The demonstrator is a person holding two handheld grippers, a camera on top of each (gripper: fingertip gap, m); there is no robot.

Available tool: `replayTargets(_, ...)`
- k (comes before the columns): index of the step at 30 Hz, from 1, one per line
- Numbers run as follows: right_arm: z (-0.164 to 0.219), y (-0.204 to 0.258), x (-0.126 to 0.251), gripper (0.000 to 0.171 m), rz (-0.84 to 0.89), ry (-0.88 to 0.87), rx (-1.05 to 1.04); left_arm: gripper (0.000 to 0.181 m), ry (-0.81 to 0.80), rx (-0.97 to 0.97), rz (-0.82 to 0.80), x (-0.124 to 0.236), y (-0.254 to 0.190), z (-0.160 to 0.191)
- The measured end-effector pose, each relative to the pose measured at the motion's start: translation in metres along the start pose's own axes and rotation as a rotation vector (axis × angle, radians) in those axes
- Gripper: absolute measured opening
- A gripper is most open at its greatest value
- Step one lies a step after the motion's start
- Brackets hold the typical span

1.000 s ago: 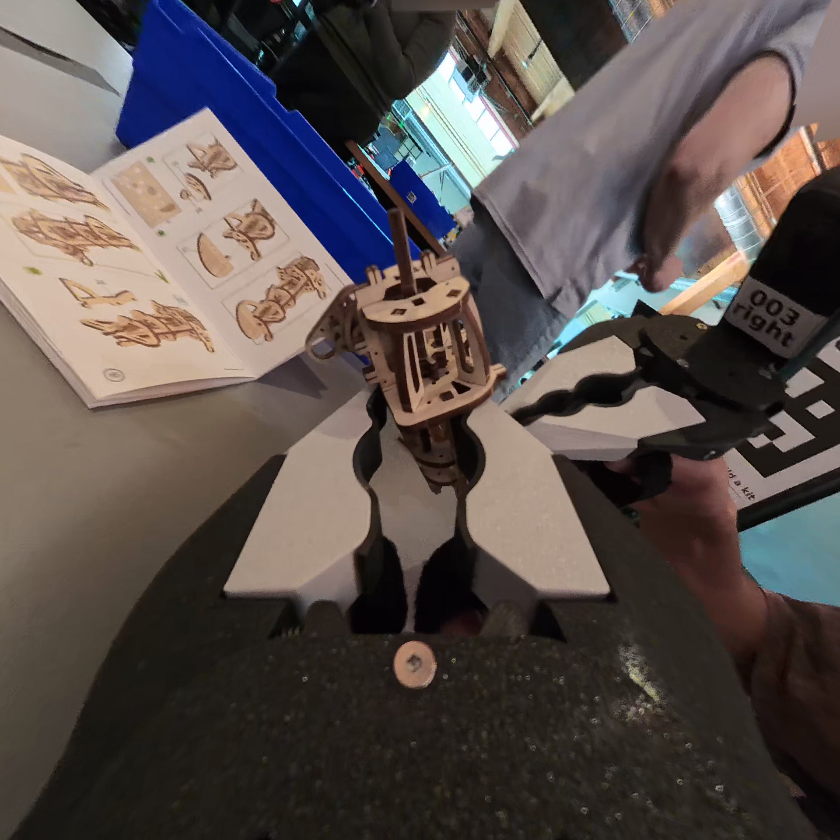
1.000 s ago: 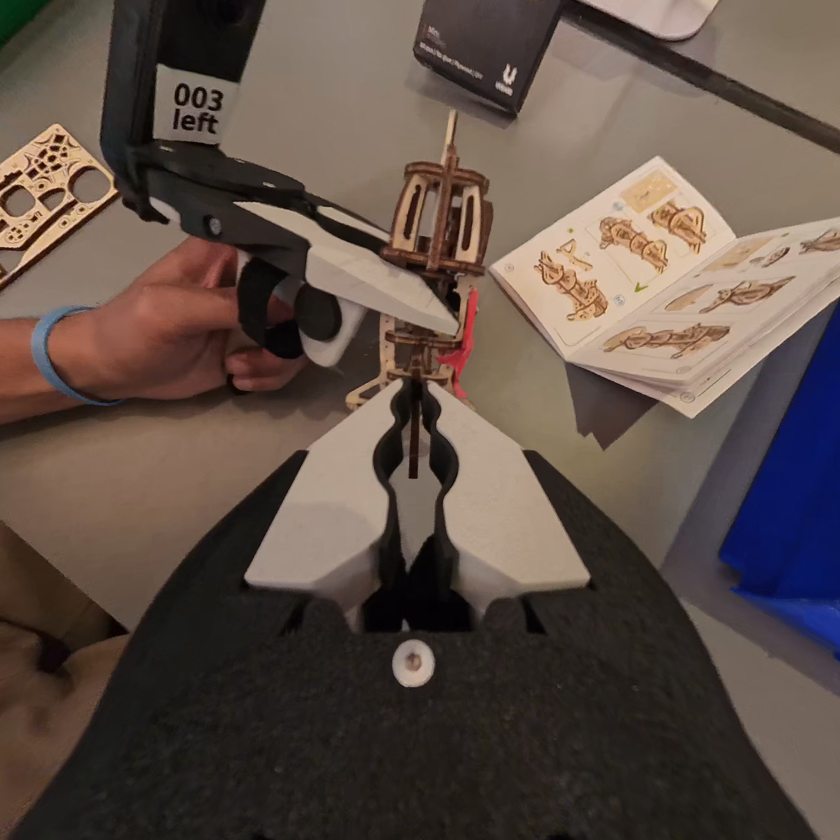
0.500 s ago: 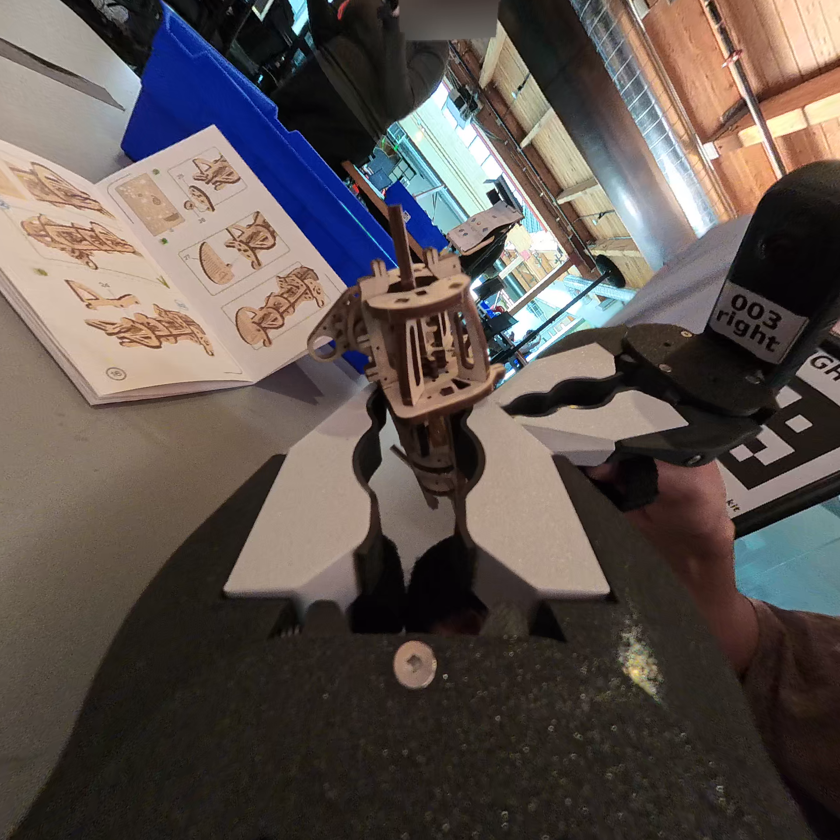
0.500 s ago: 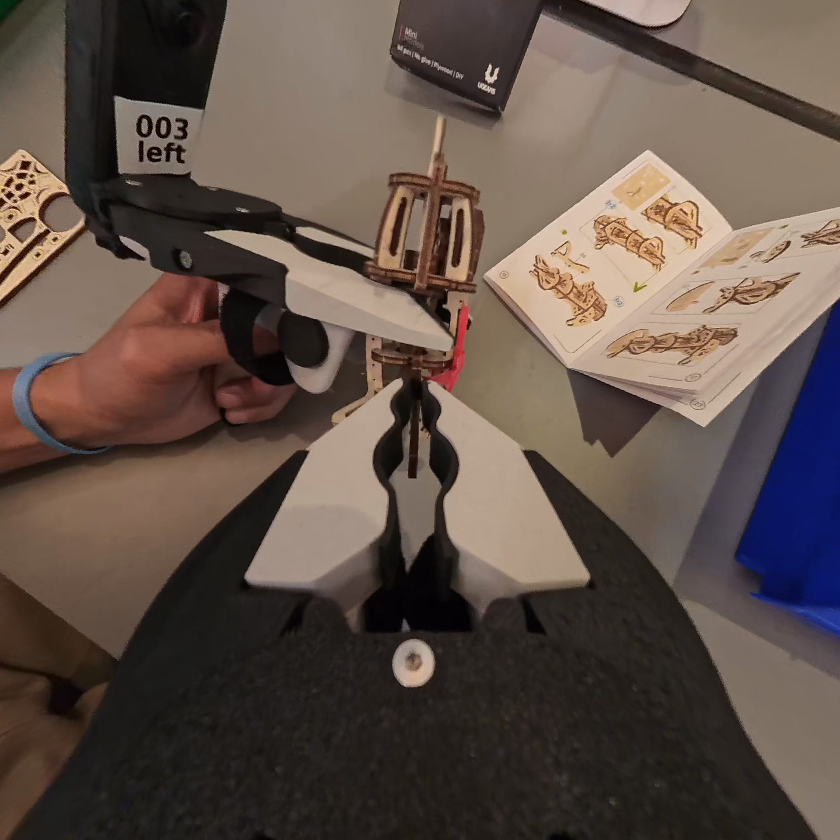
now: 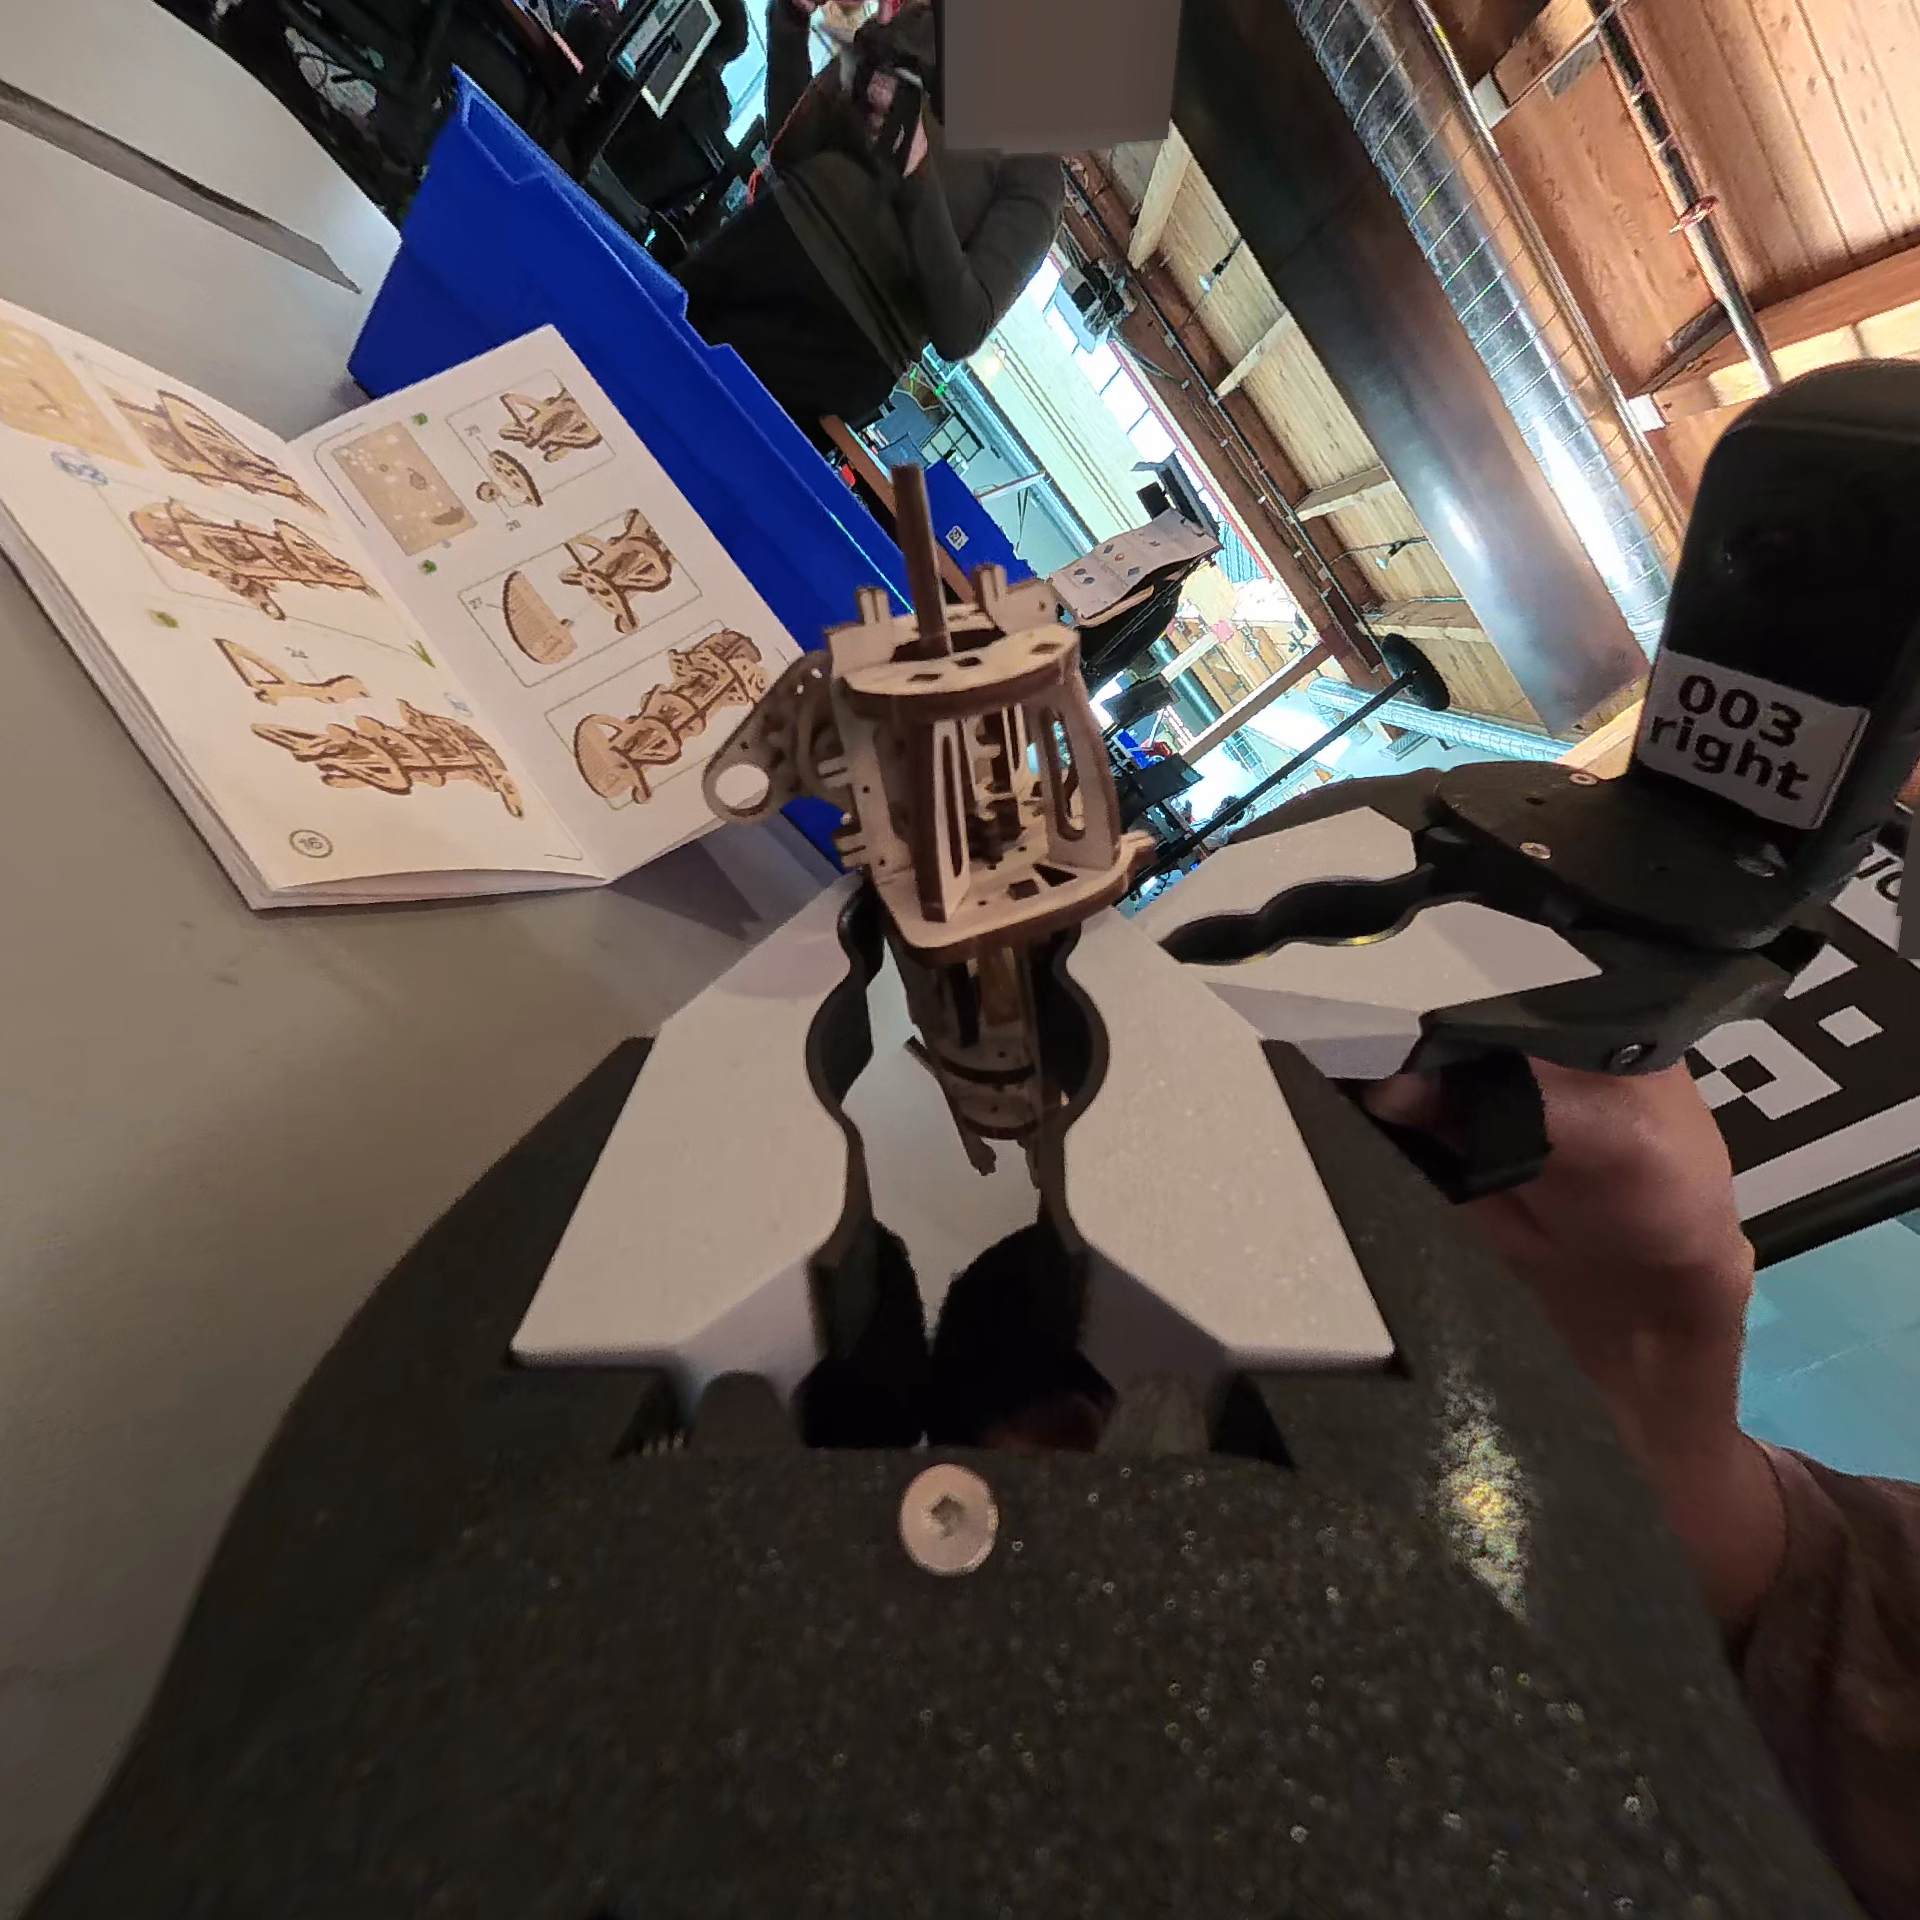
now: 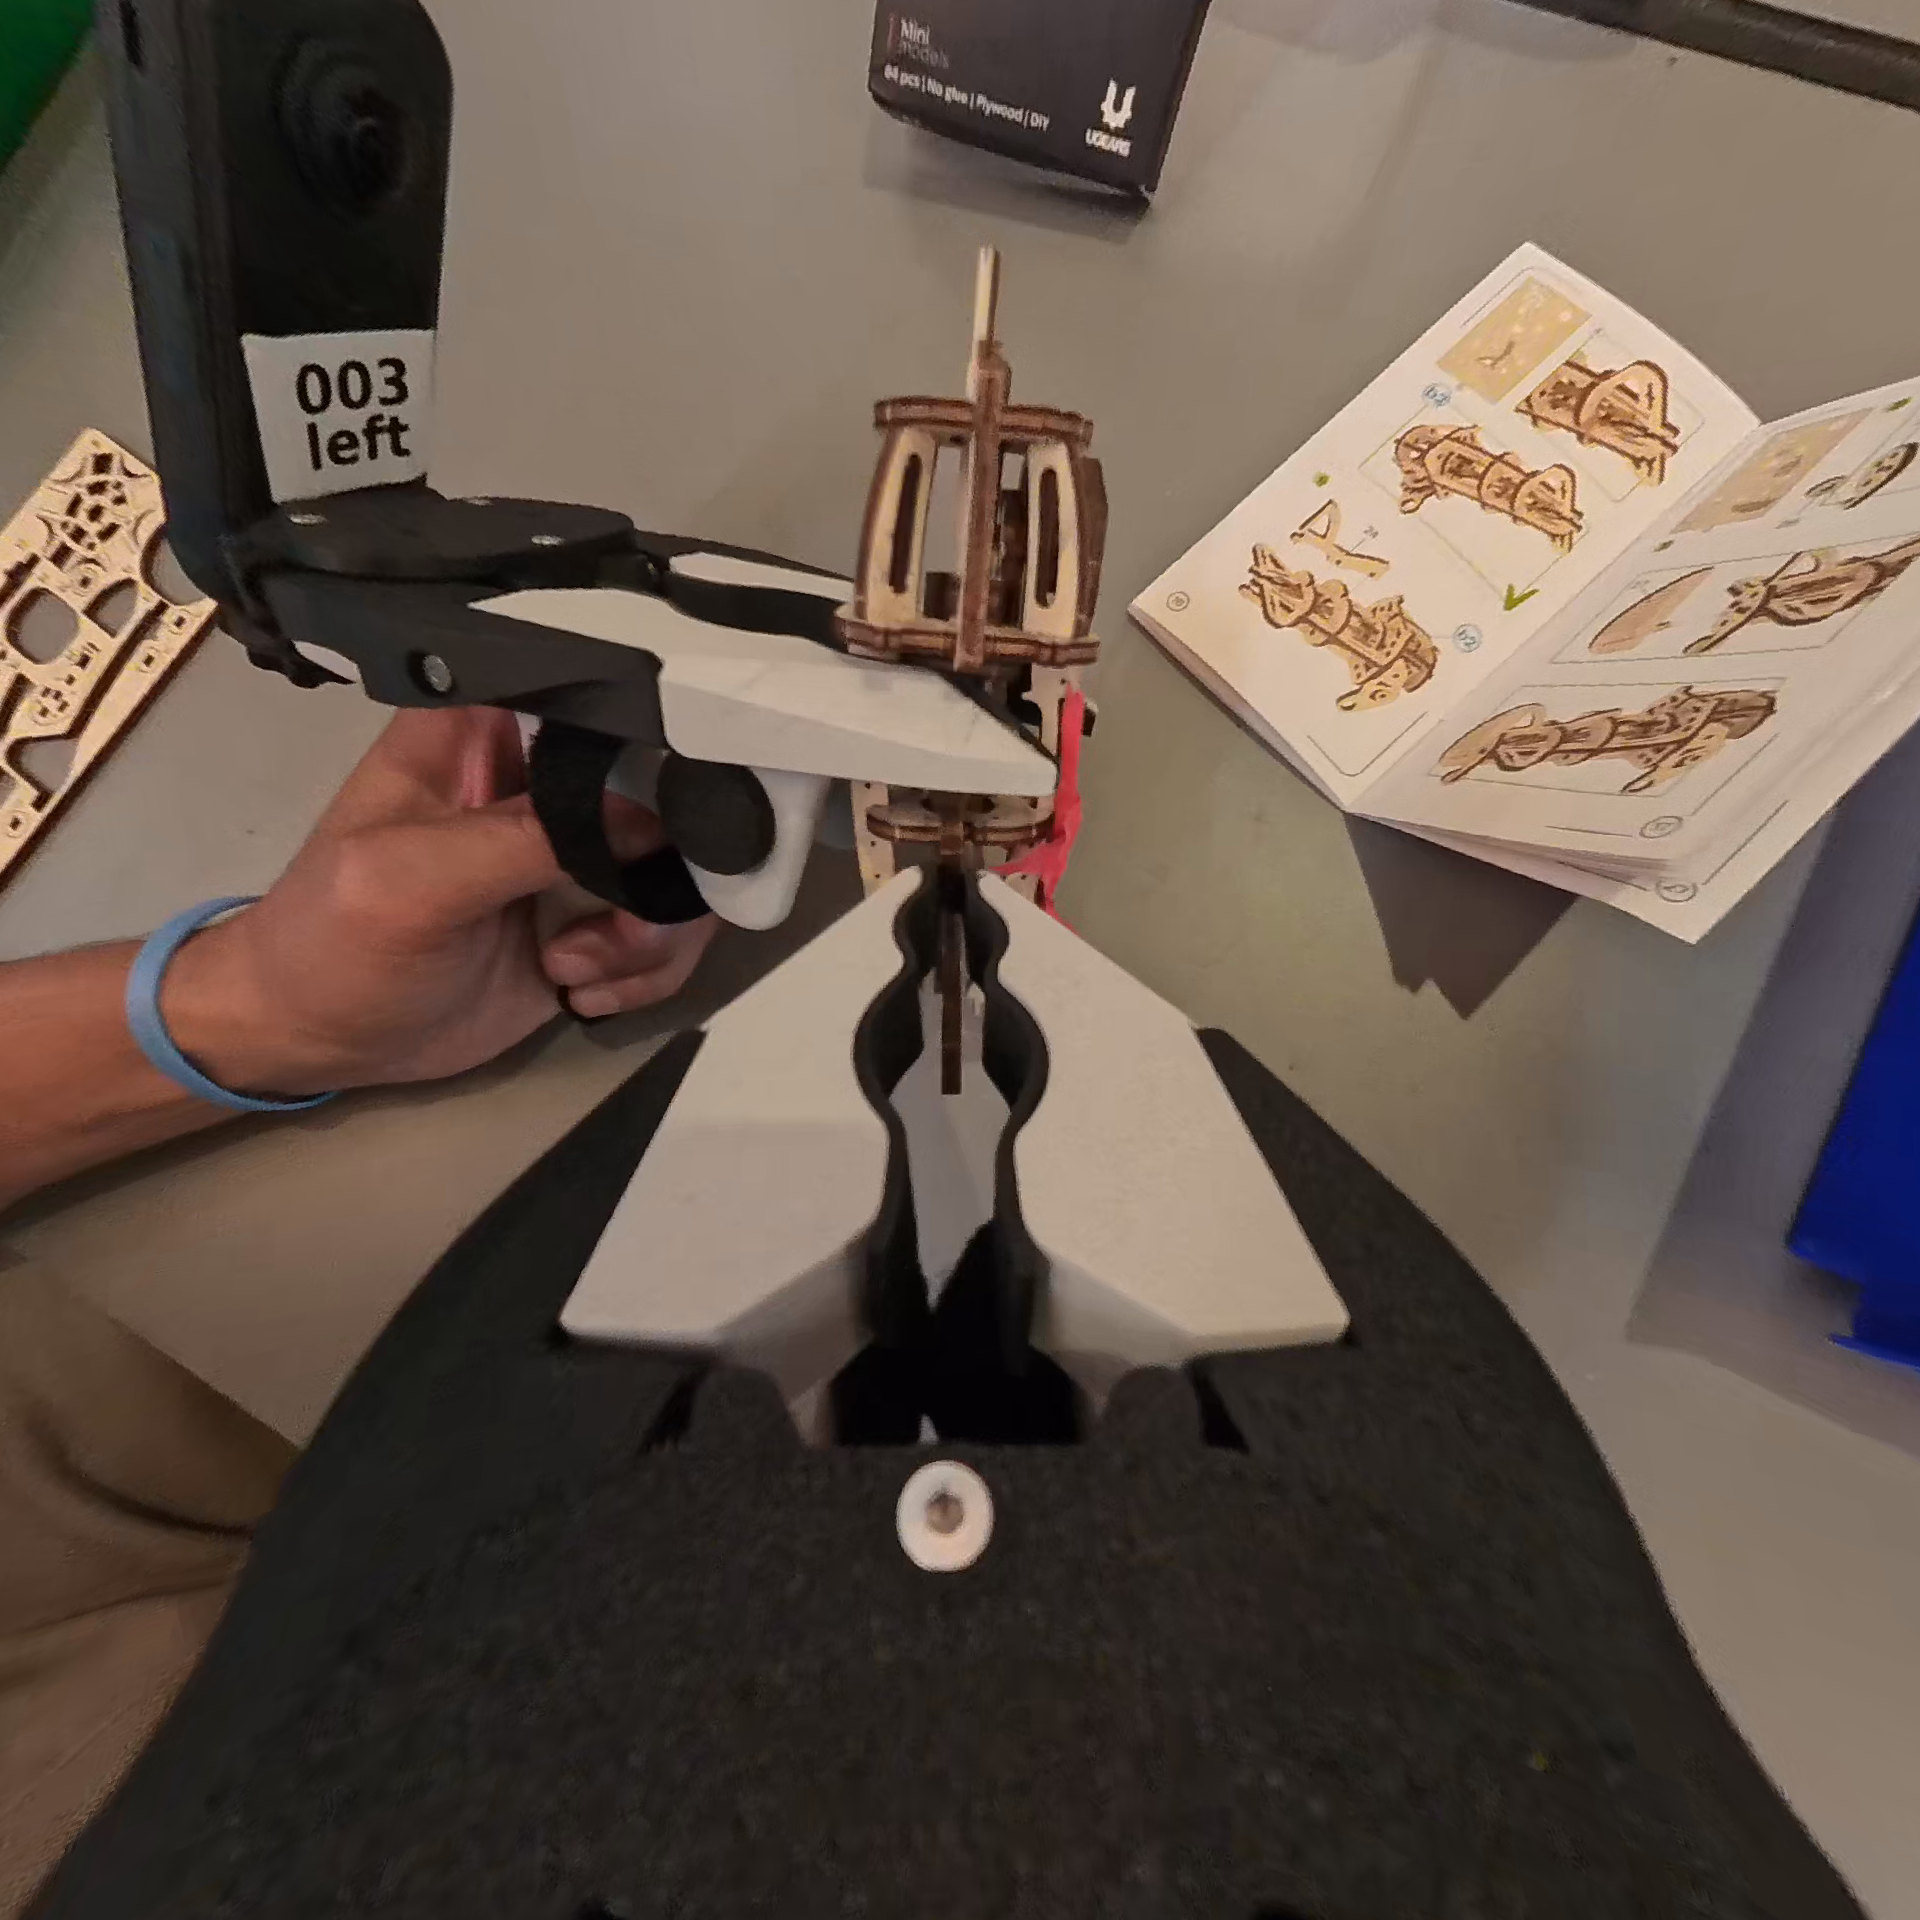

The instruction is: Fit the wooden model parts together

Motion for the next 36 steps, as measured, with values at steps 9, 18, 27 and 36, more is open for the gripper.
replayTargets(9,-0.002,0.0,-0.001,0.002,0.07,-0.006,0.094,0.025,0.003,0.063,0.062,0.001,0.0,-0.001)
replayTargets(18,-0.003,0.002,0.005,0.009,-0.028,-0.029,0.055,0.025,0.004,0.097,0.138,0.0,-0.005,-0.002)
replayTargets(27,-0.018,0.001,0.042,0.027,-0.228,-0.23,0.027,0.025,-0.003,0.164,0.311,0.005,-0.015,-0.008)
replayTargets(36,0.002,0.015,0.021,0.075,-0.783,-0.165,-0.138,0.025,0.103,0.105,0.525,0.011,-0.044,-0.007)
Point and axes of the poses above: each gripper's, where its closed fingertips meet, x back along the fingers, z out of its underside, y = z × x across the jaws, the point moved 3 cm from there along x, back along the fingers, and after that the axes turned 6 degrees about y, right-handed, at the moved point
